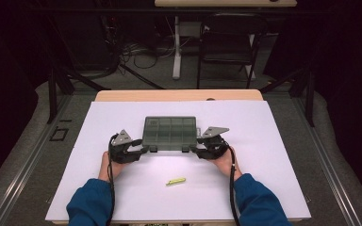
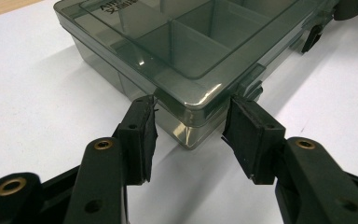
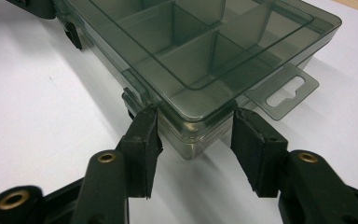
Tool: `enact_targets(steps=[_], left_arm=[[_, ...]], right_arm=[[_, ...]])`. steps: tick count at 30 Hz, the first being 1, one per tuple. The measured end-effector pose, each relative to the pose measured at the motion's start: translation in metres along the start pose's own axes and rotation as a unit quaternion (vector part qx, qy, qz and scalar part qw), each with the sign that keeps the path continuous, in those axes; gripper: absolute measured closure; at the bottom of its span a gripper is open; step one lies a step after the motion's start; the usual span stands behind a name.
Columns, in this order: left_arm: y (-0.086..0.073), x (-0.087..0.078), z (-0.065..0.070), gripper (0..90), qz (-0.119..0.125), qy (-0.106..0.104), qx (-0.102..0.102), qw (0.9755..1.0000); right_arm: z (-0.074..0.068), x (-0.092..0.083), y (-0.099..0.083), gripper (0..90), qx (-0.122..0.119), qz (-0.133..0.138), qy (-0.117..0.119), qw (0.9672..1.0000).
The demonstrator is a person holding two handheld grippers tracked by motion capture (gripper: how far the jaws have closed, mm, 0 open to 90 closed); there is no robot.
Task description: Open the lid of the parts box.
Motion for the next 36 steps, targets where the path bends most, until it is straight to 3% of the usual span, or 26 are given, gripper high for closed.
enact_targets(steps=[24, 36], left_arm=[[-0.0003, 0.0, 0.0, 52.3, -0.001, 0.001, -0.001, 1.0], [-0.0004, 0.0, 0.0001, 52.1, -0.004, 0.001, 0.001, 1.0]], right_arm=[[0.001, -0.0015, -0.0003, 53.7, 0.013, 0.004, 0.009, 0.9999], [0.0022, -0.003, -0.0007, 55.0, 0.033, 0.009, 0.023, 0.9991]])
Point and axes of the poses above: each handheld gripper's, and its own axes: x roughly forward along the jaws, y roughly out of its top, z roughly to its right, the point moved 6 cm from there along x, roughly forward along the jaws, and after that the axes turned 9 degrees about -y, right-handed, at the moved point
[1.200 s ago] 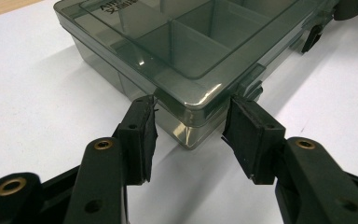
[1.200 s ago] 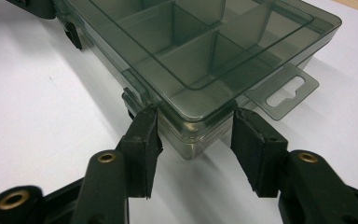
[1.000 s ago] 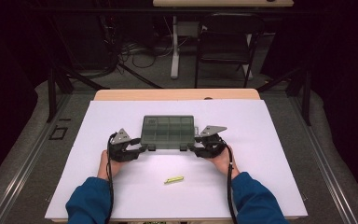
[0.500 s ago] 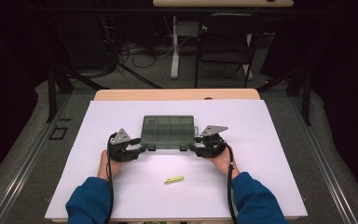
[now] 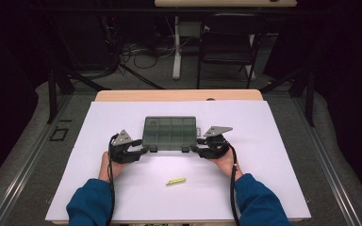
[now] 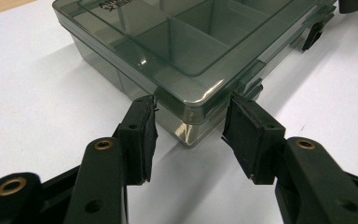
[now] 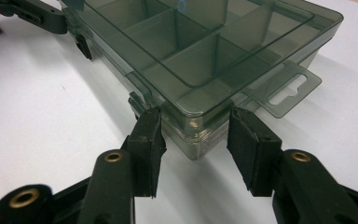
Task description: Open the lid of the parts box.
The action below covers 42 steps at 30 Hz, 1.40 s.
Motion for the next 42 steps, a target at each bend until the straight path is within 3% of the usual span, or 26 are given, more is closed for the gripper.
enact_targets(steps=[7, 13, 31, 42], left_arm=[[-0.0001, 0.0, 0.0001, 52.0, -0.001, 0.001, -0.001, 1.0], [-0.0003, -0.0003, 0.0005, 52.4, -0.001, -0.001, 0.001, 1.0], [-0.0004, -0.0001, 0.0011, 52.0, -0.001, 0.0, 0.0, 1.0], [-0.0001, 0.0, 0.0018, 50.3, -0.003, -0.003, 0.004, 1.0]], right_arm=[[0.0008, -0.0003, -0.0002, 55.3, 0.01, 0.002, 0.006, 0.9999], [-0.0006, -0.0005, 0.0, 56.8, -0.011, -0.004, -0.007, 0.9999], [0.0017, -0.0013, -0.0008, 59.6, 0.016, 0.001, 0.007, 0.9998], [0.0016, -0.0023, -0.0003, 60.6, 0.007, -0.002, 0.004, 1.0]])
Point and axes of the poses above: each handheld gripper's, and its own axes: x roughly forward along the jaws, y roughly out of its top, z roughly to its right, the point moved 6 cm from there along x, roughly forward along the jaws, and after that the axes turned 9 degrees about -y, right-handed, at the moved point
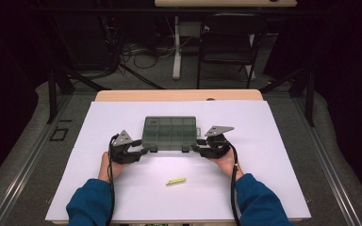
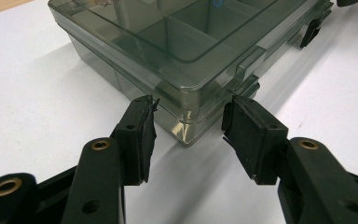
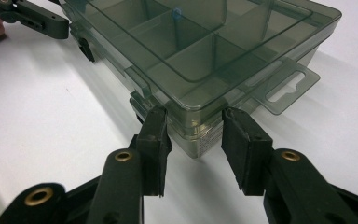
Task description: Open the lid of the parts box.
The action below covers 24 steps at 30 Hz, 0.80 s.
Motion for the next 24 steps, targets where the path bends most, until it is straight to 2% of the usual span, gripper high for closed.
enact_targets(steps=[9, 24], left_arm=[[0.0019, -0.0009, 0.0011, 43.8, 0.002, 0.007, 0.006, 1.0], [0.0096, -0.004, 0.0057, 41.7, 0.016, 0.033, 0.022, 0.9991]], right_arm=[[0.0001, -0.0012, 0.0017, 60.9, -0.004, 0.005, -0.005, 1.0], [0.0, -0.0059, 0.0051, 65.1, -0.009, 0.013, -0.009, 0.9998]])
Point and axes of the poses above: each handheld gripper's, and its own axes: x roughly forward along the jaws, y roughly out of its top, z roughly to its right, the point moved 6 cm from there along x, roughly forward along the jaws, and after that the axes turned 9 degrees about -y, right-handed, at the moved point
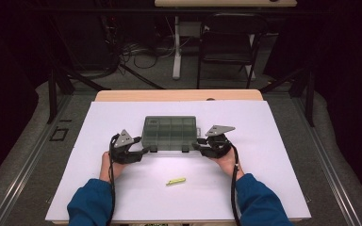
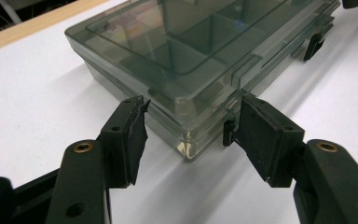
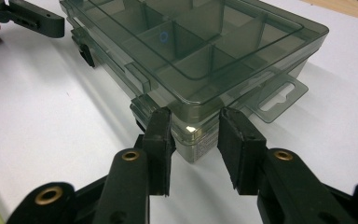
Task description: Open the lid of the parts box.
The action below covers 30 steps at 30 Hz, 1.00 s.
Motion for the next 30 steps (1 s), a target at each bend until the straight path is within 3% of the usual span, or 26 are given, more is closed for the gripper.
enact_targets(steps=[17, 30], left_arm=[[0.0069, -0.0013, 0.0029, 48.6, 0.014, 0.056, 0.027, 0.9979], [0.0082, -0.002, 0.0038, 50.1, 0.031, 0.068, 0.038, 0.9965]], right_arm=[[0.0011, -0.004, 0.0038, 69.2, 0.002, 0.012, -0.002, 0.9999], [0.0019, -0.0056, 0.0055, 69.7, 0.009, 0.021, 0.003, 0.9997]])
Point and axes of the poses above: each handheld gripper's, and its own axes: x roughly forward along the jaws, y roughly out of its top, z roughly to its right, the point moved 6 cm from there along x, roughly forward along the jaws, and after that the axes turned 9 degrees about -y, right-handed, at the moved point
